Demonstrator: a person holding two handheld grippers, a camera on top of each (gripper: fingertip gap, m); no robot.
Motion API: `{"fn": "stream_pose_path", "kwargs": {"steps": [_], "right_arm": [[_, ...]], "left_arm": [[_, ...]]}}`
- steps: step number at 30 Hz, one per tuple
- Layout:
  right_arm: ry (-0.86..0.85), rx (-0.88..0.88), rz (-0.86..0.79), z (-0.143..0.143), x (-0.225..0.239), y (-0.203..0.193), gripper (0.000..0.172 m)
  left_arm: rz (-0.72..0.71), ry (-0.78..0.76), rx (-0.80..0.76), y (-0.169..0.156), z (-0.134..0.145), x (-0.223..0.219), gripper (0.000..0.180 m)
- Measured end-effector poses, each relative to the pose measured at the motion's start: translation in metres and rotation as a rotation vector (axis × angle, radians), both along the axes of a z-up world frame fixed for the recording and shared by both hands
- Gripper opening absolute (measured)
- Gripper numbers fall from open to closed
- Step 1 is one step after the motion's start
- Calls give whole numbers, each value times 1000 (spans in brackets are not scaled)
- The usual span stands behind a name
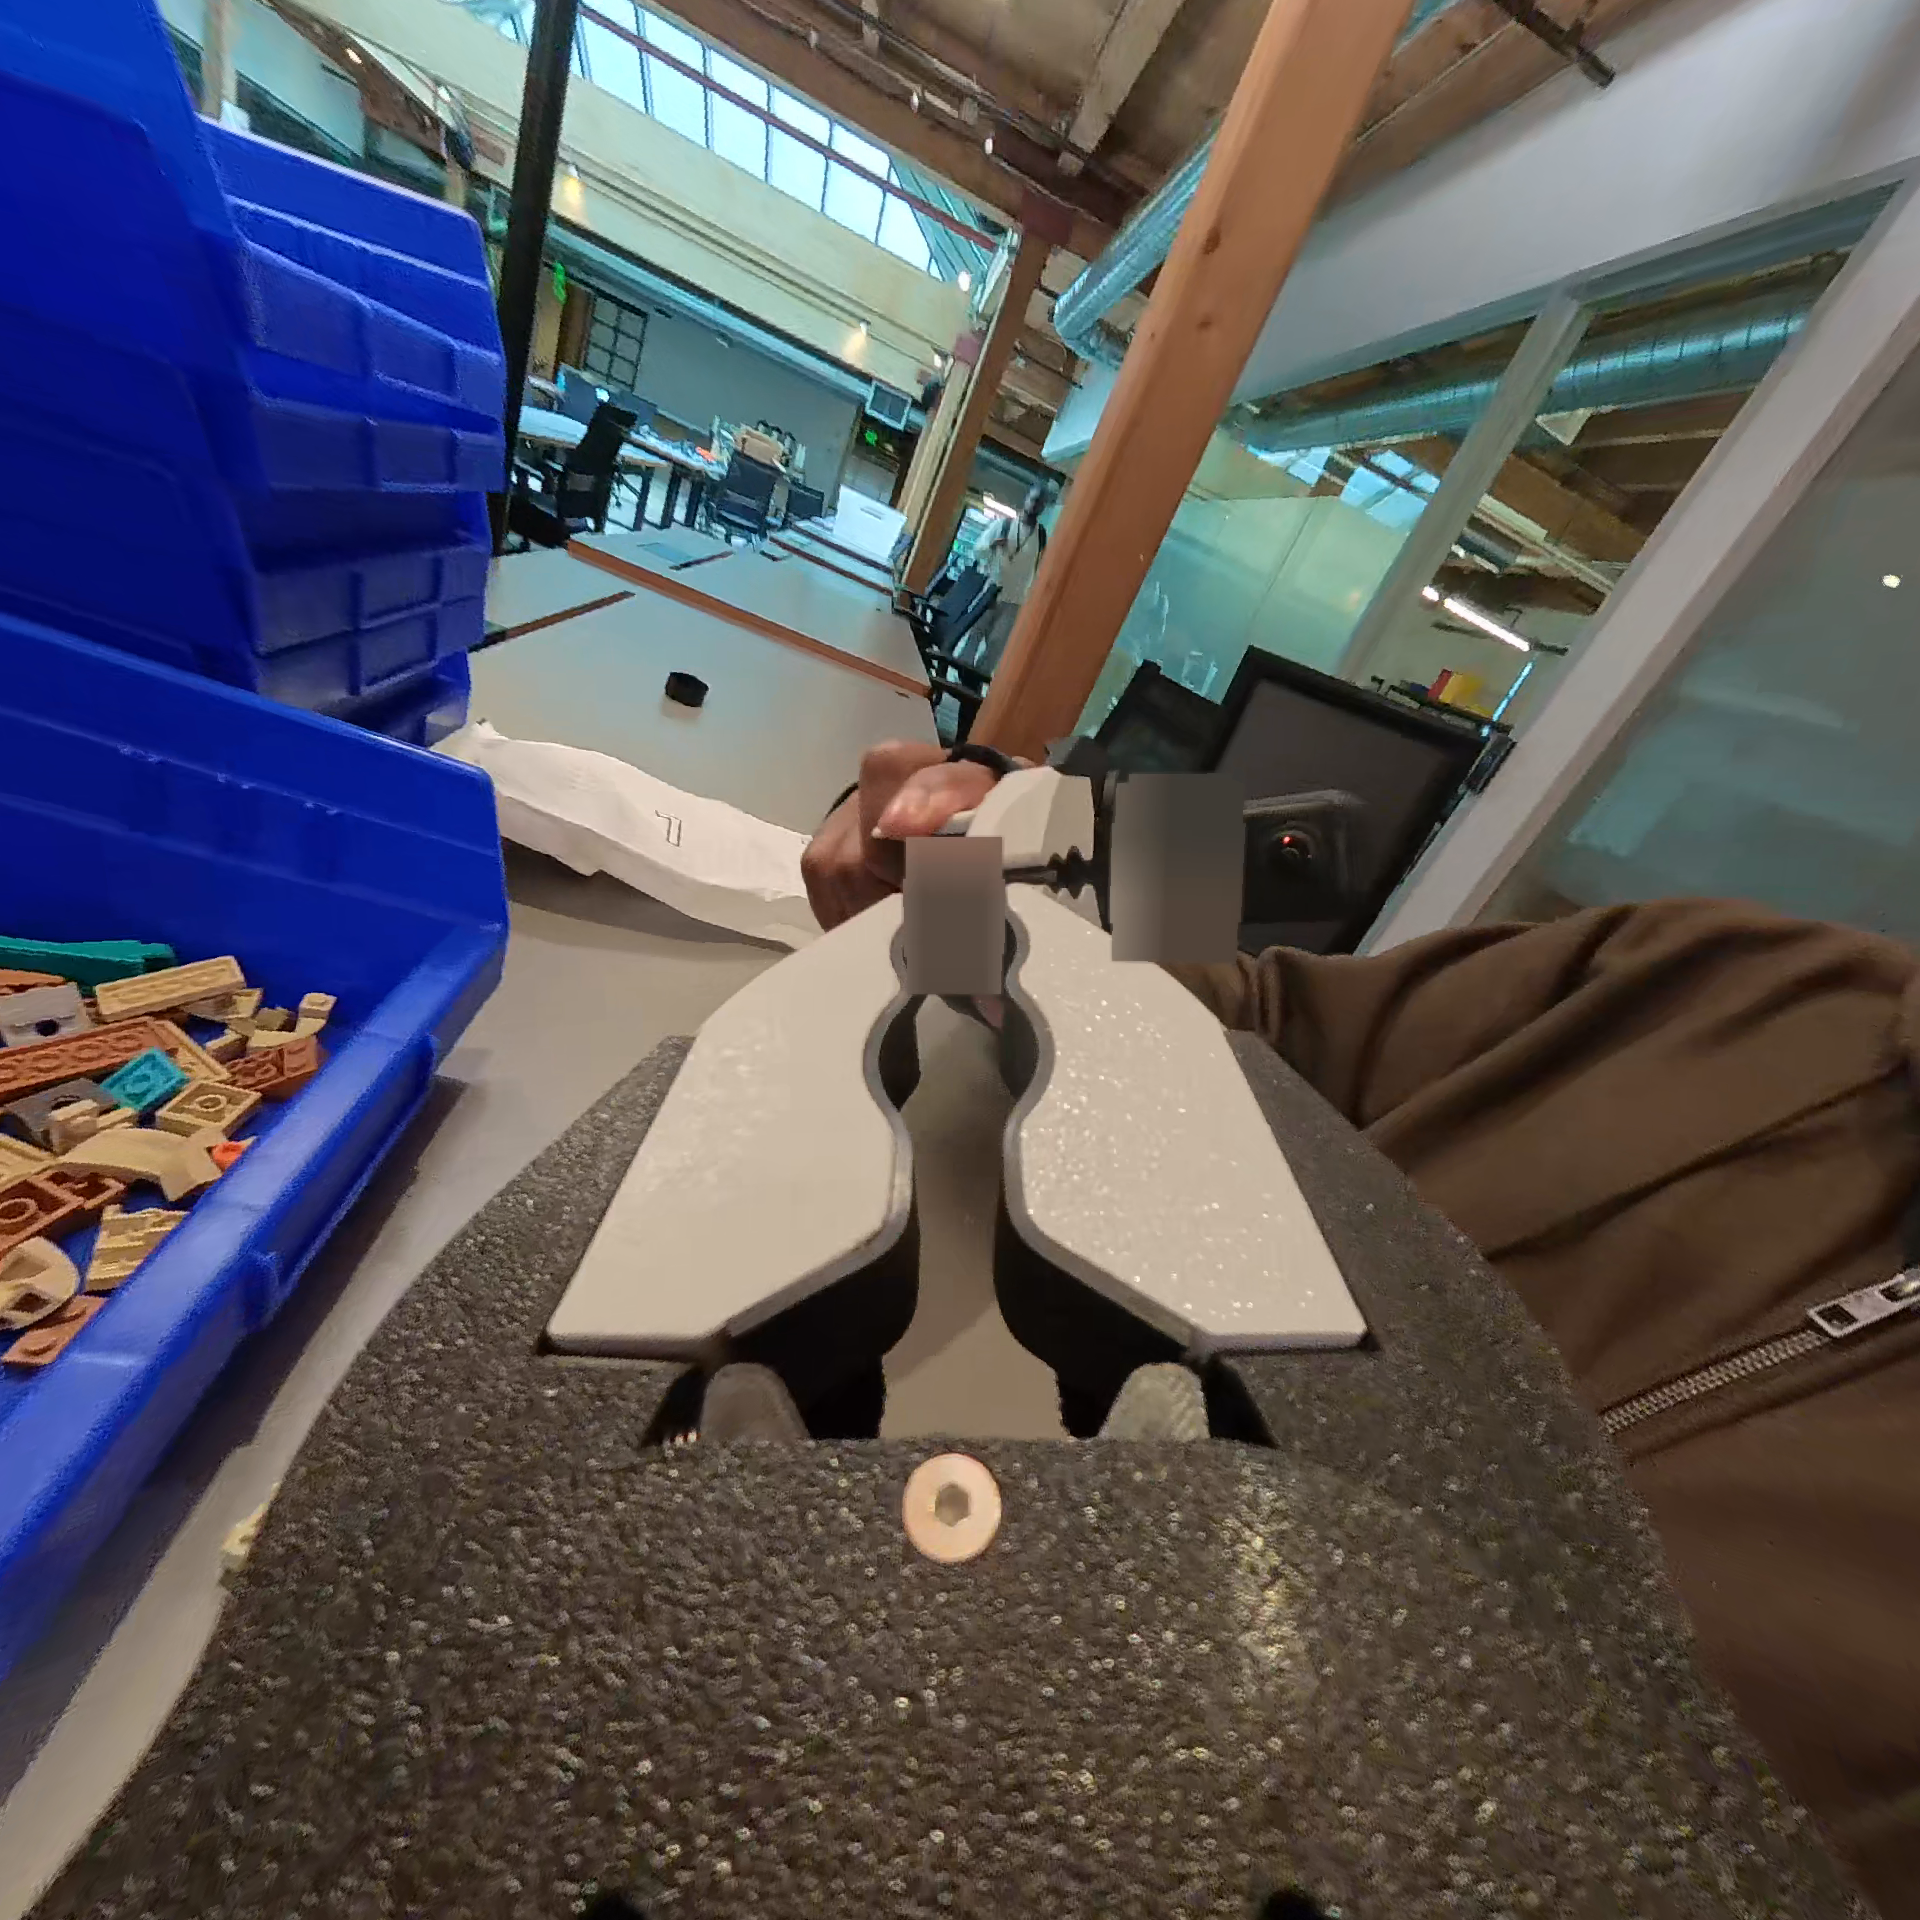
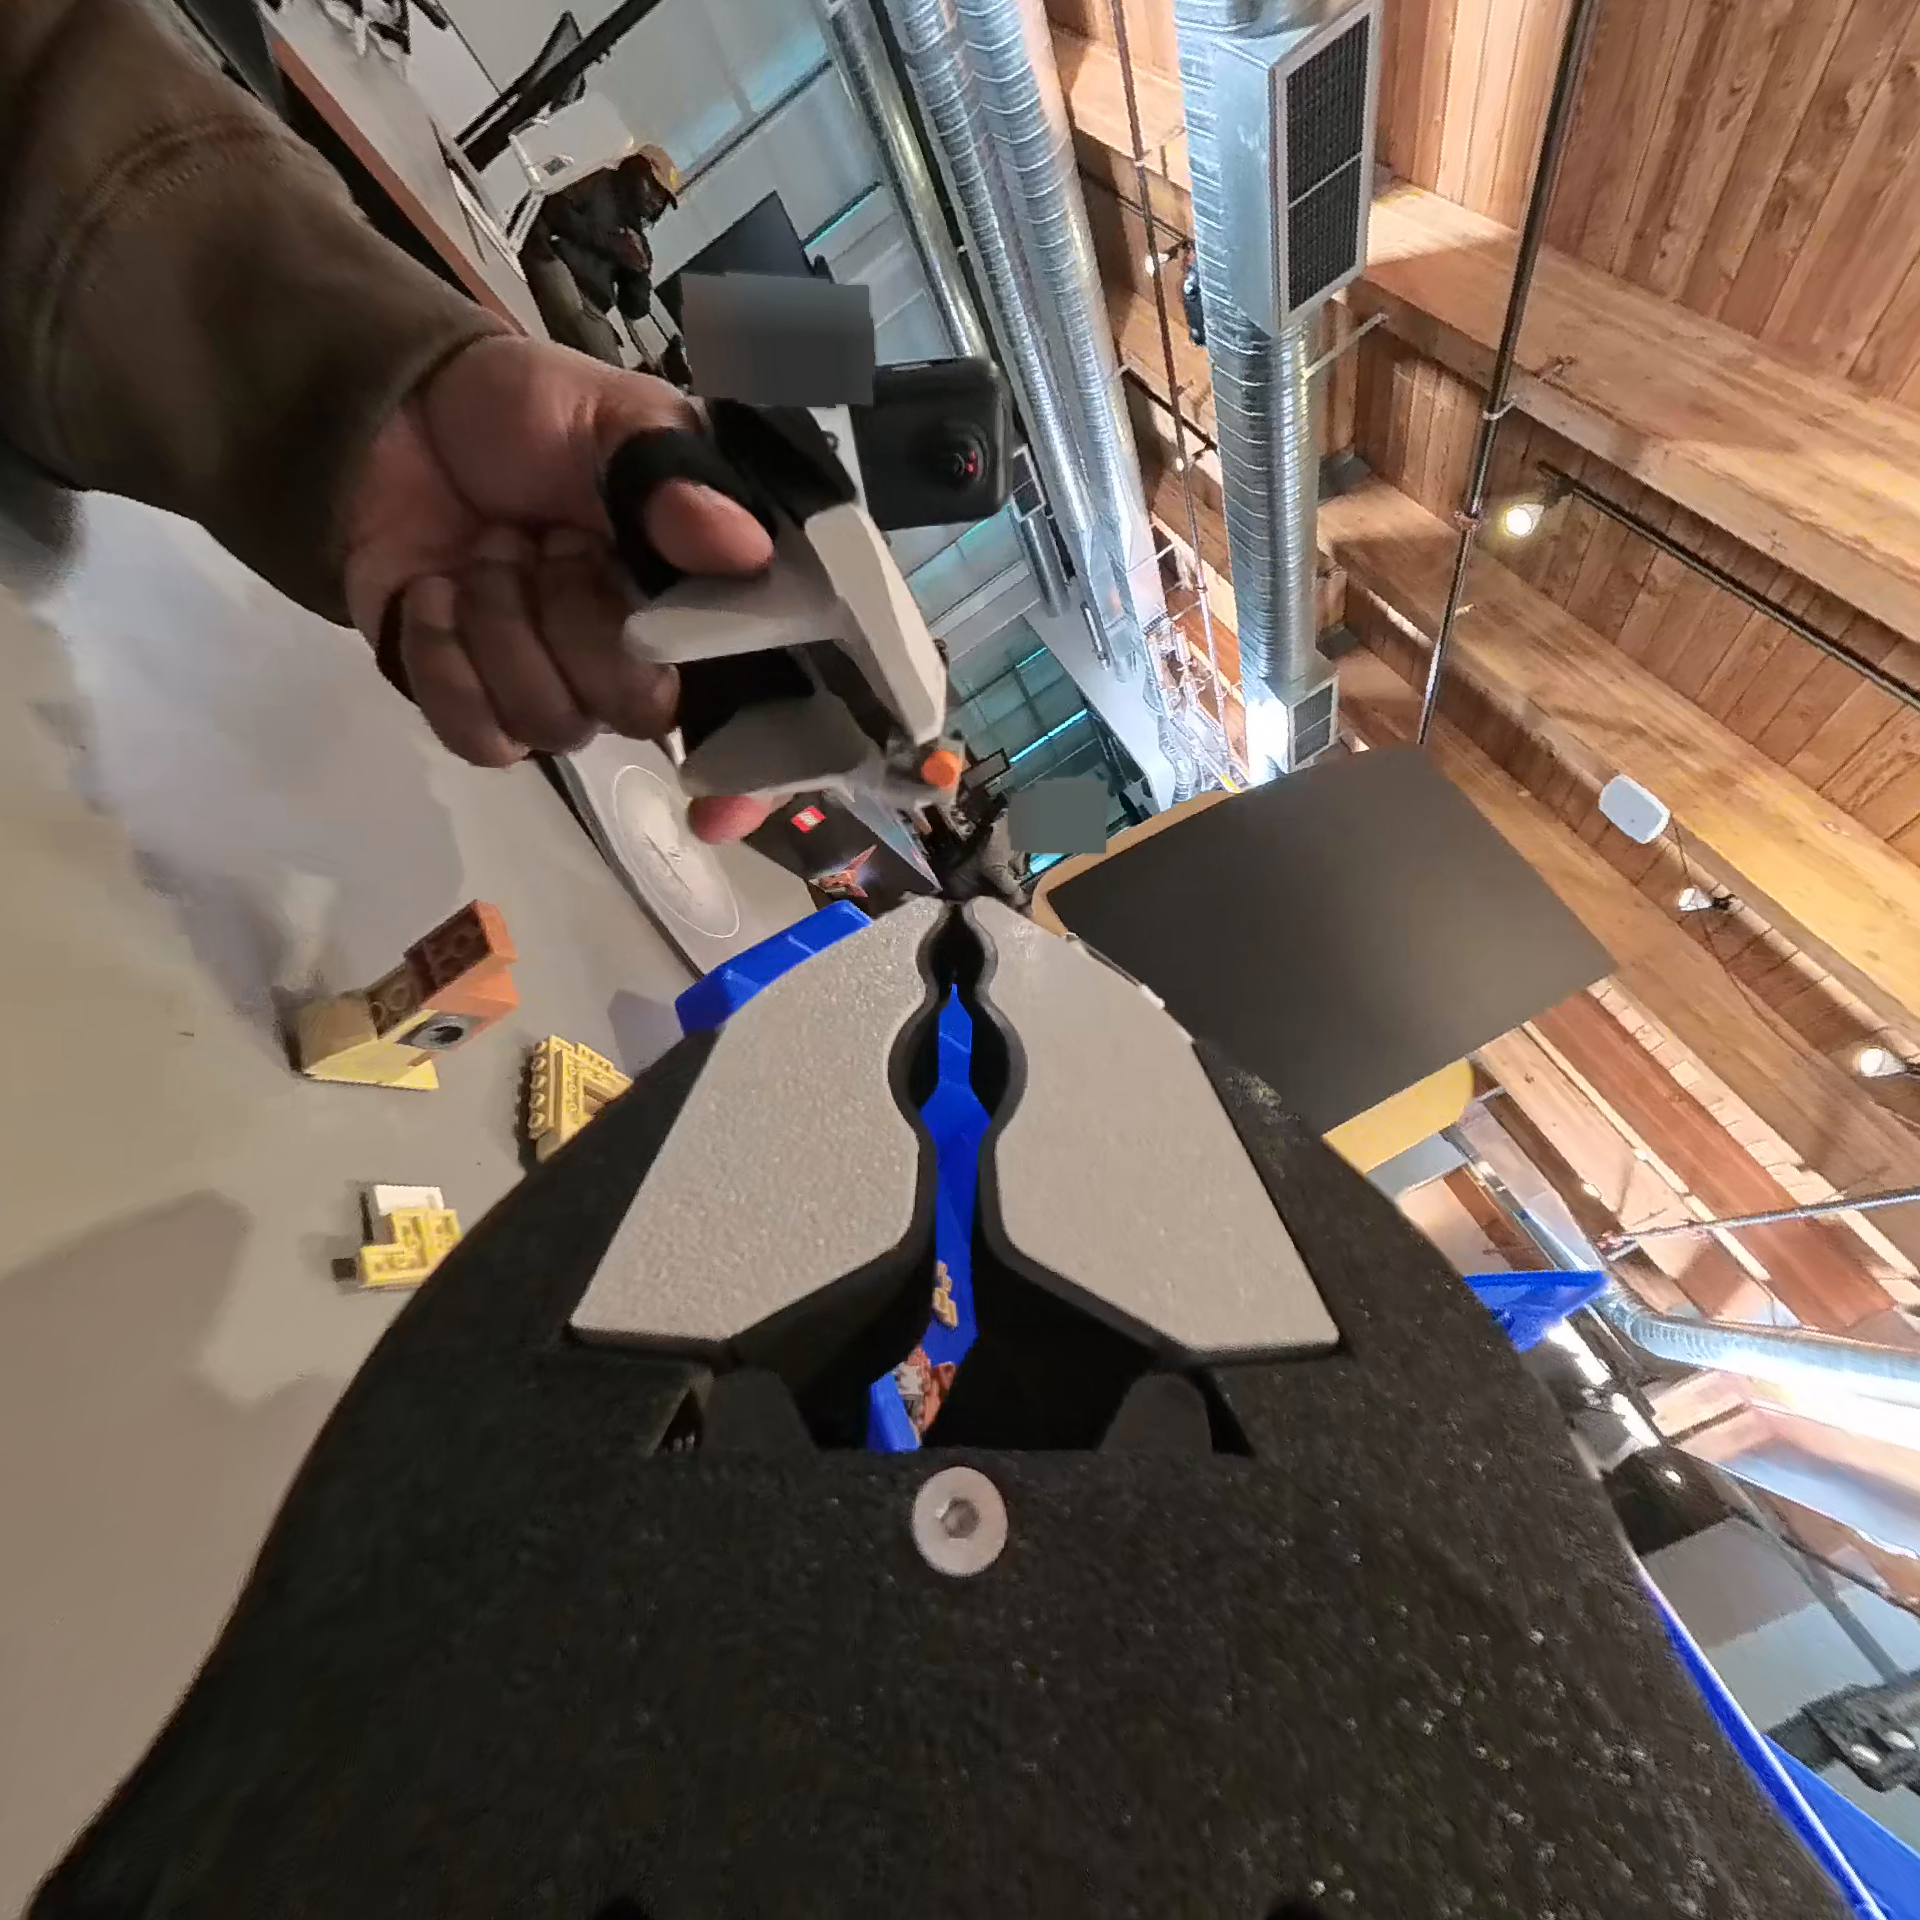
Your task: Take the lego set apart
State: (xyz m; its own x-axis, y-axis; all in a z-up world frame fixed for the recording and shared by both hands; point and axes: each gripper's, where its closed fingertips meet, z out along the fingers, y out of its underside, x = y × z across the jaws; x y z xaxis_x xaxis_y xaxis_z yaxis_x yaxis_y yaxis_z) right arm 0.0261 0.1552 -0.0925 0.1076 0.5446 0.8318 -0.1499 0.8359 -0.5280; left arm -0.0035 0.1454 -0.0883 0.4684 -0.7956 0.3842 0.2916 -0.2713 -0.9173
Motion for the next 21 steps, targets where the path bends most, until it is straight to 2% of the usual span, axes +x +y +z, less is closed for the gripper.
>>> {"fn": "stream_pose_path", "kwargs": {"steps": [6, 21], "right_arm": [[20, 69, -18, -3, -7, -10, 3], [-19, 53, 42, -10, -8, -19, 9]], "left_arm": [[-51, 106, -20, -1, -18, 25, 11], [-102, 103, -30, -6, -22, 33, 11]]}}
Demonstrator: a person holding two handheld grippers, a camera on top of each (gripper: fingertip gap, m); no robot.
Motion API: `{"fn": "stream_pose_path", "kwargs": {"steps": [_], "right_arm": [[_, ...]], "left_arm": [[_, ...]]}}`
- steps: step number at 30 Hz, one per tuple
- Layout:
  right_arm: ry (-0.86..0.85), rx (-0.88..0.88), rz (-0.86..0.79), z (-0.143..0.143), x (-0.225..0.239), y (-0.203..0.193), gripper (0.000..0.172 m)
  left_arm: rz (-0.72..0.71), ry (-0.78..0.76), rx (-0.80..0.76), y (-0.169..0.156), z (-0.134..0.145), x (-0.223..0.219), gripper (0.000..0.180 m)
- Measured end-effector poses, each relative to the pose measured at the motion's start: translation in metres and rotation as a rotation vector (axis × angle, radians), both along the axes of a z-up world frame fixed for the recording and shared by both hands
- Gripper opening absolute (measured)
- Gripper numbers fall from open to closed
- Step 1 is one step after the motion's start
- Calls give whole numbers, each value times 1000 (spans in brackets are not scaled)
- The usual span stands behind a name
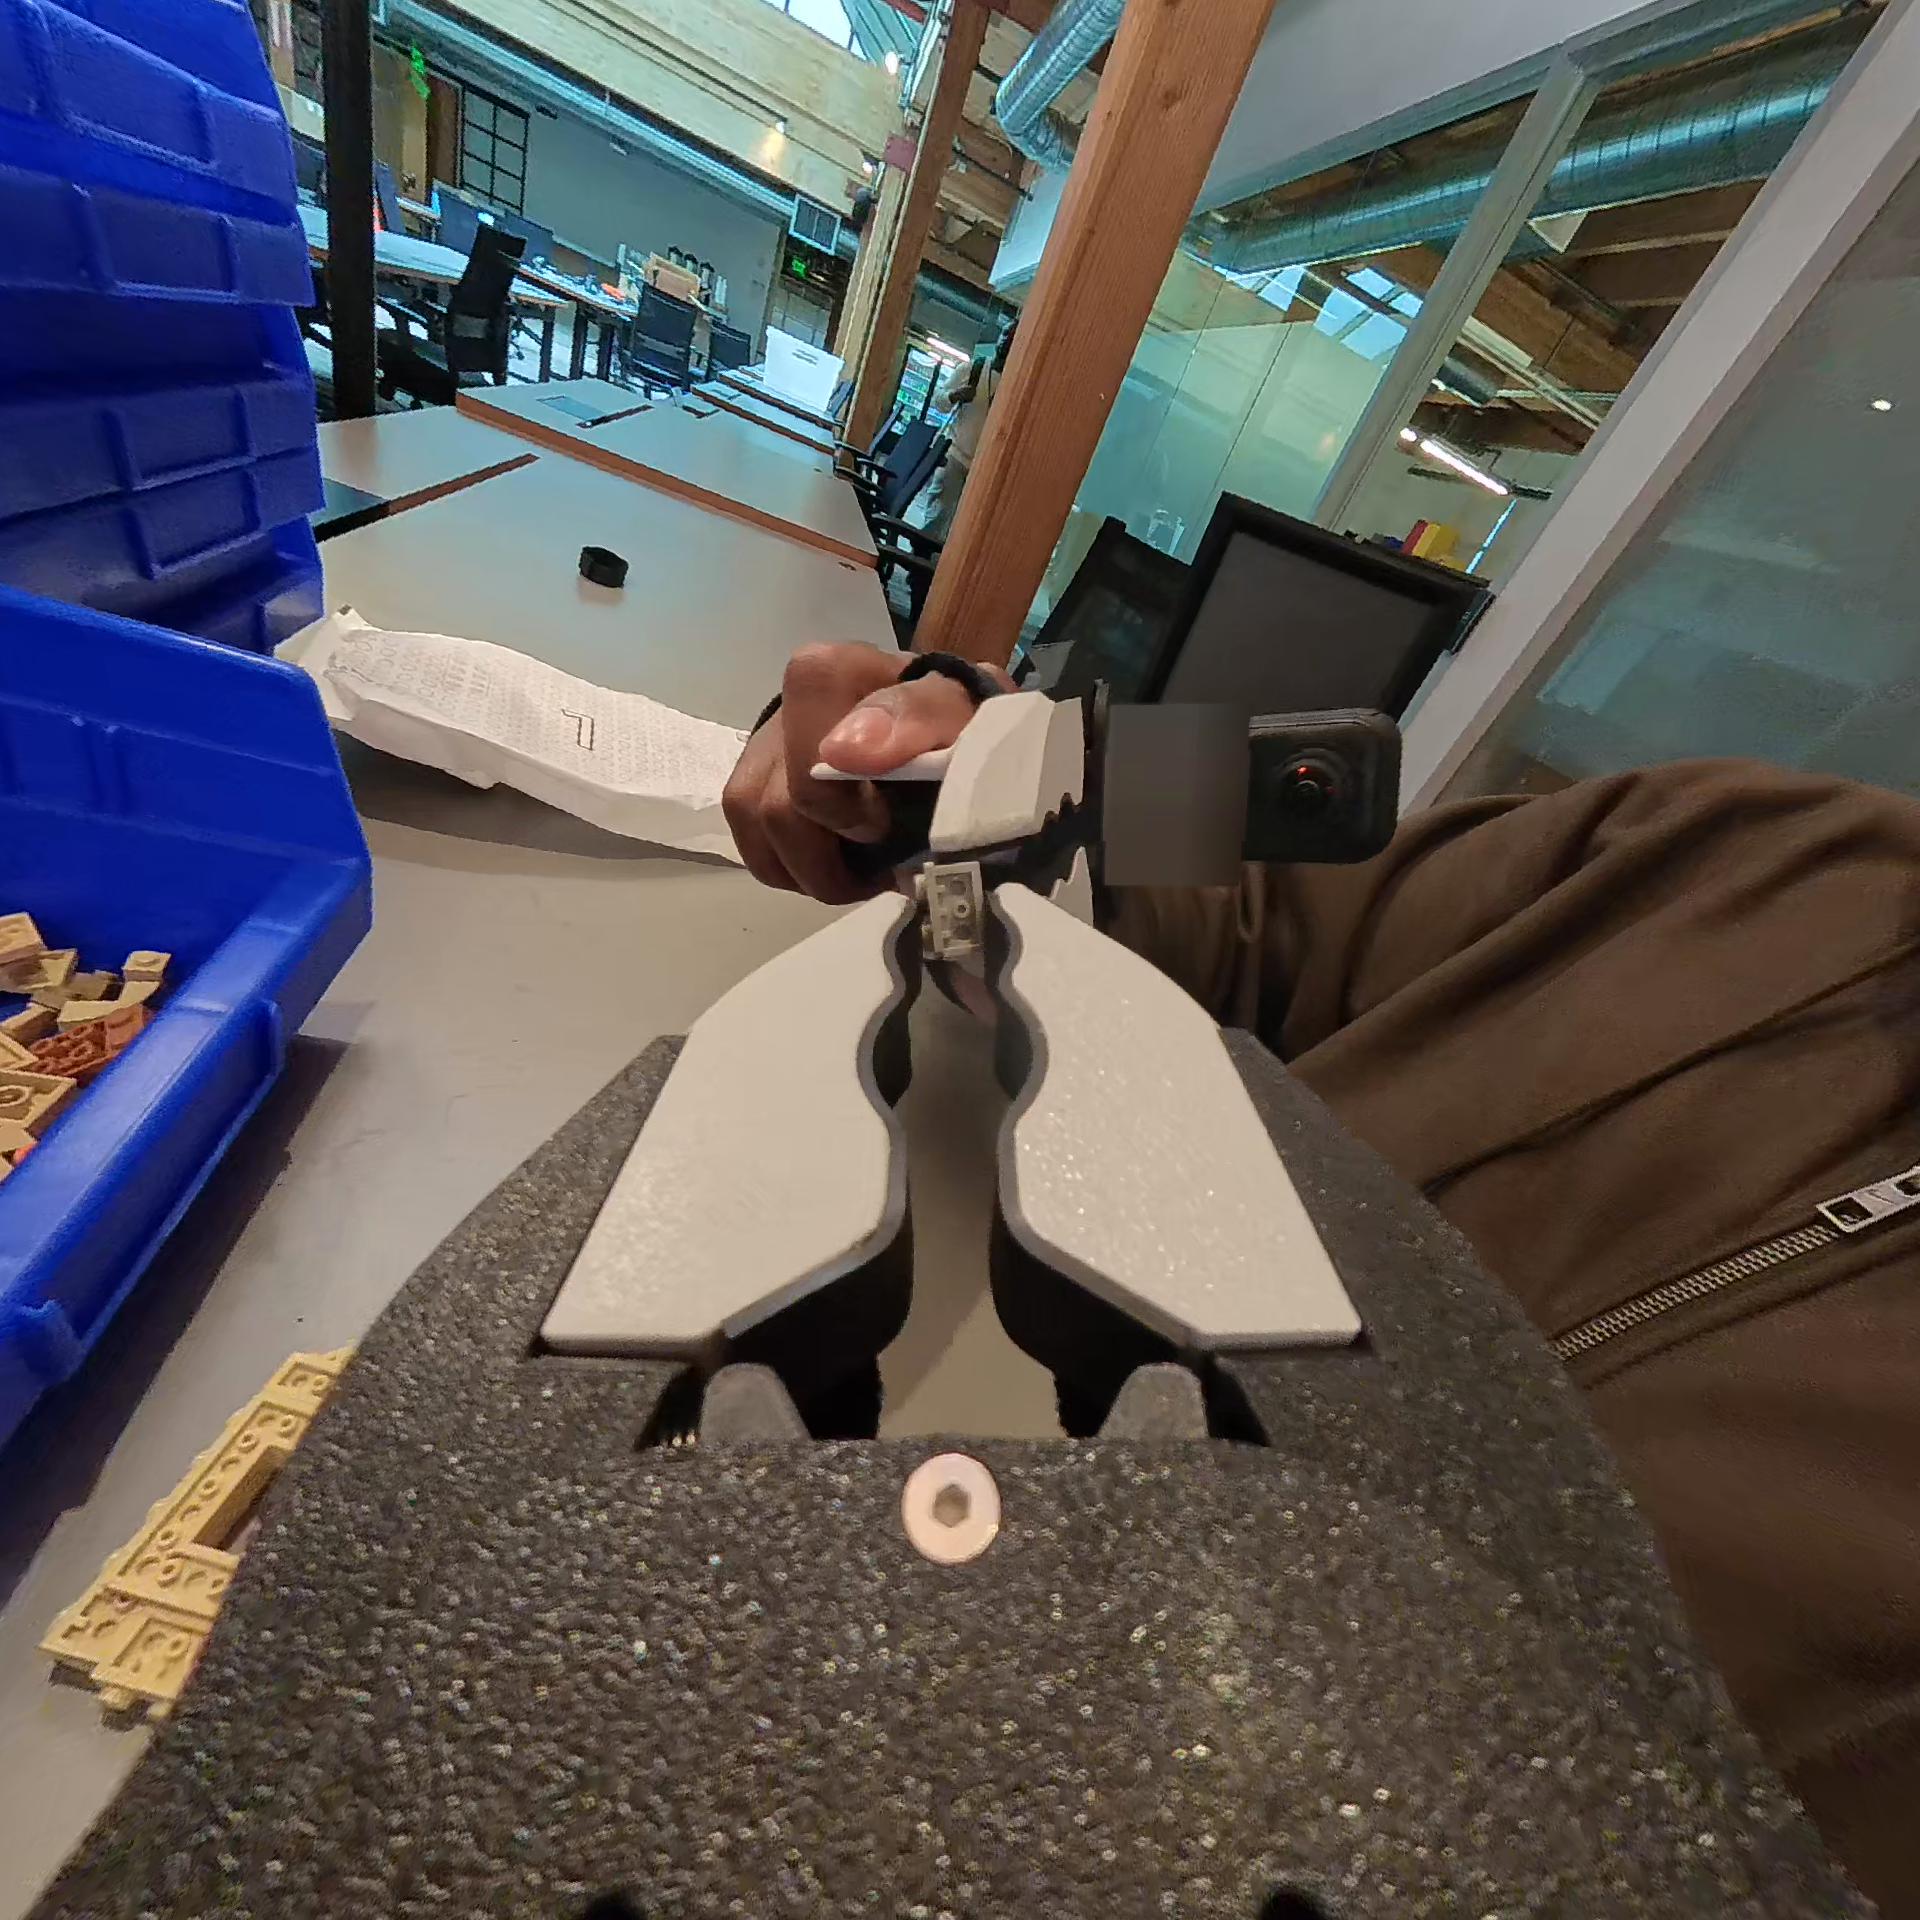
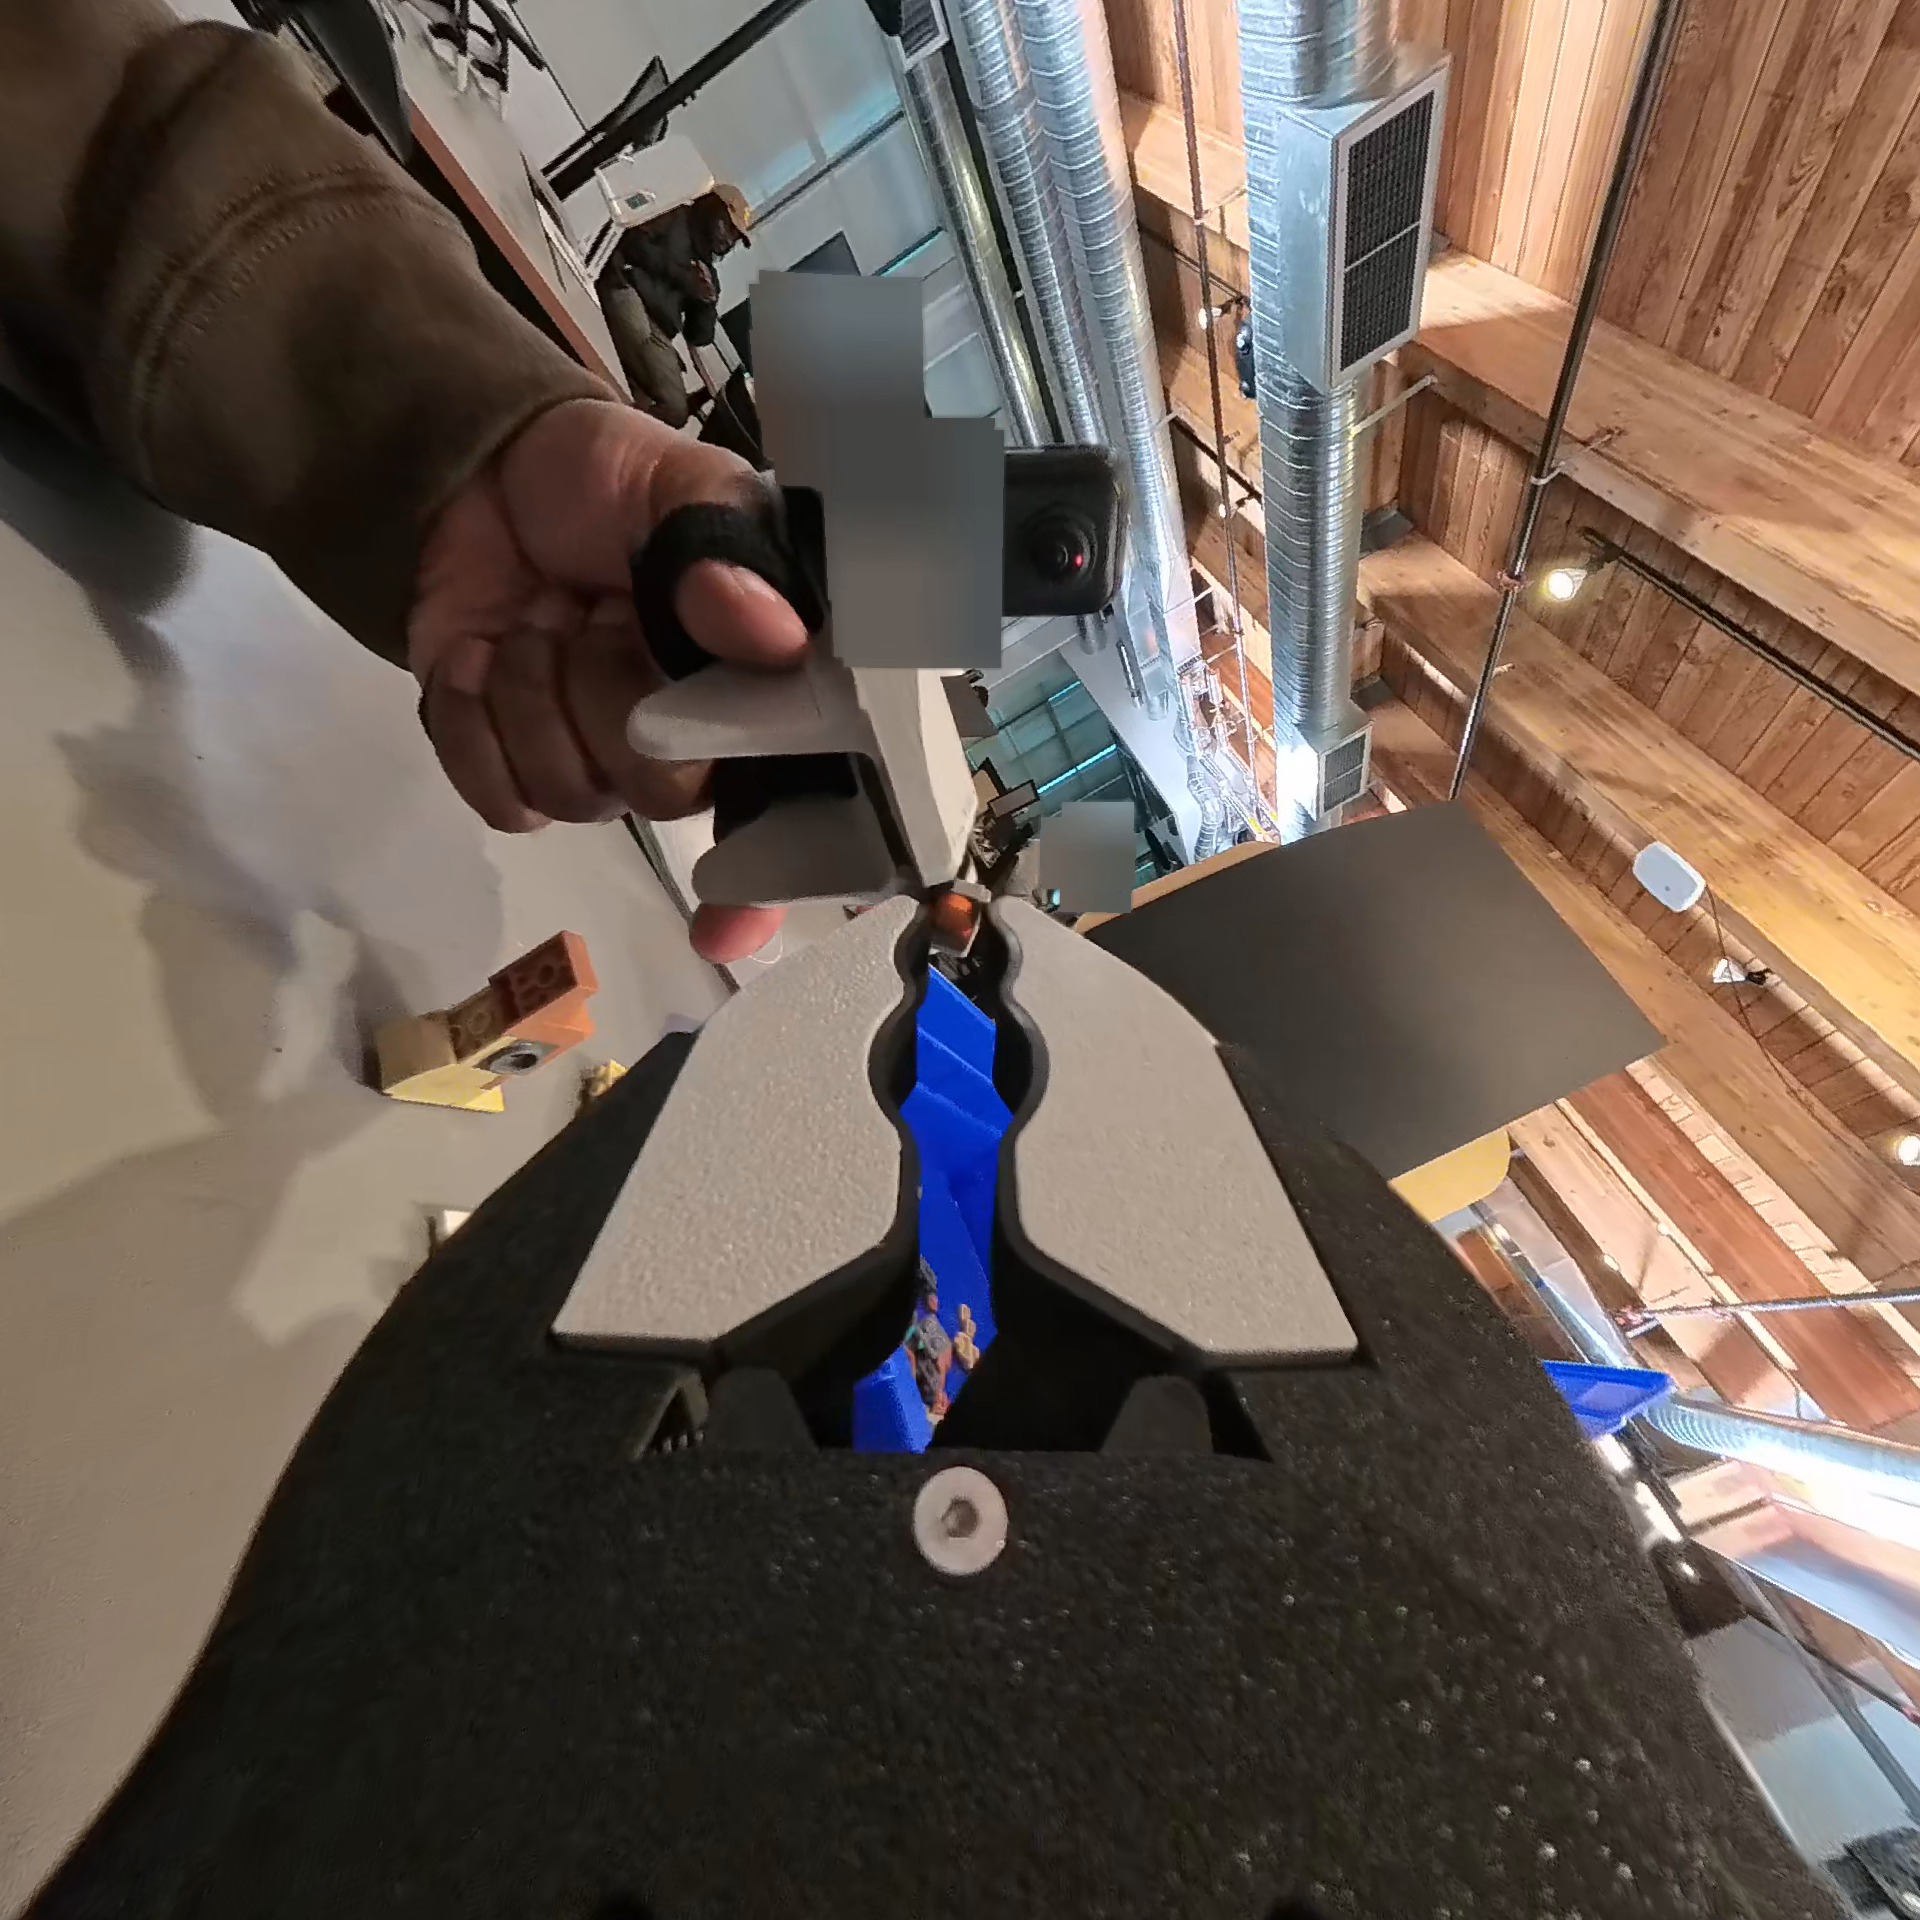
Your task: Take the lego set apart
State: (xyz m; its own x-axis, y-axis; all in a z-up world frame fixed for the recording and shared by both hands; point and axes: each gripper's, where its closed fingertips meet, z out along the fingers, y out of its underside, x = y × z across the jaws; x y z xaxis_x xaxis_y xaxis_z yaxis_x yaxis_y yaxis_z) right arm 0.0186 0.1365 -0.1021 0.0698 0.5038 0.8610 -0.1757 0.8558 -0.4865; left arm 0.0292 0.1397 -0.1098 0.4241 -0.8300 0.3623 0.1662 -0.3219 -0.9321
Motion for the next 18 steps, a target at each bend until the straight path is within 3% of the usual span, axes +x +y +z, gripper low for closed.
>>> {"fn": "stream_pose_path", "kwargs": {"steps": [8, 13, 16, 18], "right_arm": [[-44, -35, 5, -1, 0, 2, 6], [-20, 22, -54, 1, 1, 6, 1], [-11, 45, -74, 1, 5, 11, 0], [-1, 32, -83, 2, 5, 15, 0]], "left_arm": [[37, 52, 30, 2, -1, -1, 10], [37, -12, 7, 5, 3, -3, 10], [125, -173, 5, 11, 25, -34, 10], [173, -159, 20, 12, 27, -48, 10]]}}
